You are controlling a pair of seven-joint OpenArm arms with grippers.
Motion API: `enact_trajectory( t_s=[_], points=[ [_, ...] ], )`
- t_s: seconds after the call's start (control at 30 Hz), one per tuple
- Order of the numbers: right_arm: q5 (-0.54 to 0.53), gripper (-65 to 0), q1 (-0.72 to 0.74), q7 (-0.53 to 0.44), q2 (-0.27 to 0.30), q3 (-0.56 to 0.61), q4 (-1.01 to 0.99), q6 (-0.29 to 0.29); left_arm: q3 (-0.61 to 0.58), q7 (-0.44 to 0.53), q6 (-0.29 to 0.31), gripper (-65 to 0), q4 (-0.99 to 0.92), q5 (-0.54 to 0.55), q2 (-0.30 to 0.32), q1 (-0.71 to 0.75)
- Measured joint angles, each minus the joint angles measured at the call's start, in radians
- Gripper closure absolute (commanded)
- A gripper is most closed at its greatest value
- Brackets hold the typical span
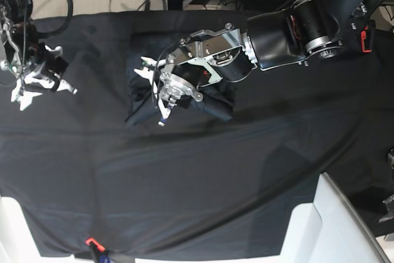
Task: Fold the T-shirt properly
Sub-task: 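Press the left gripper down on the bundle, smoothing the folded fabric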
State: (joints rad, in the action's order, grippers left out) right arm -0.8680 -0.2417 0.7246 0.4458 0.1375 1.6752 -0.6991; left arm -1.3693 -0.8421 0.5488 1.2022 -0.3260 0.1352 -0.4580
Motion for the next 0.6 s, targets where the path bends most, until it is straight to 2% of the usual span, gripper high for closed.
enact_trajectory(
  t_s=[0.1, 0.27, 0.6],
  points=[
    [0.001, -0.2, -0.014, 0.001, 0.0, 0.0, 0.0, 0.0, 0.0, 0.0, 0.005, 0.0, 0.051, 0.016, 0.031, 0.01],
    [0.001, -0.2, -0.011, 0.0, 0.001, 0.002, 0.0, 0.0, -0.002, -0.056, 0.009, 0.0, 0.054, 0.027, 0.023, 0.013],
    [0.0, -0.2, -0.011, 0.0, 0.0, 0.004, 0.001, 0.0, -0.002, -0.059, 0.009, 0.0, 0.055, 0.027, 0.023, 0.016]
  ],
)
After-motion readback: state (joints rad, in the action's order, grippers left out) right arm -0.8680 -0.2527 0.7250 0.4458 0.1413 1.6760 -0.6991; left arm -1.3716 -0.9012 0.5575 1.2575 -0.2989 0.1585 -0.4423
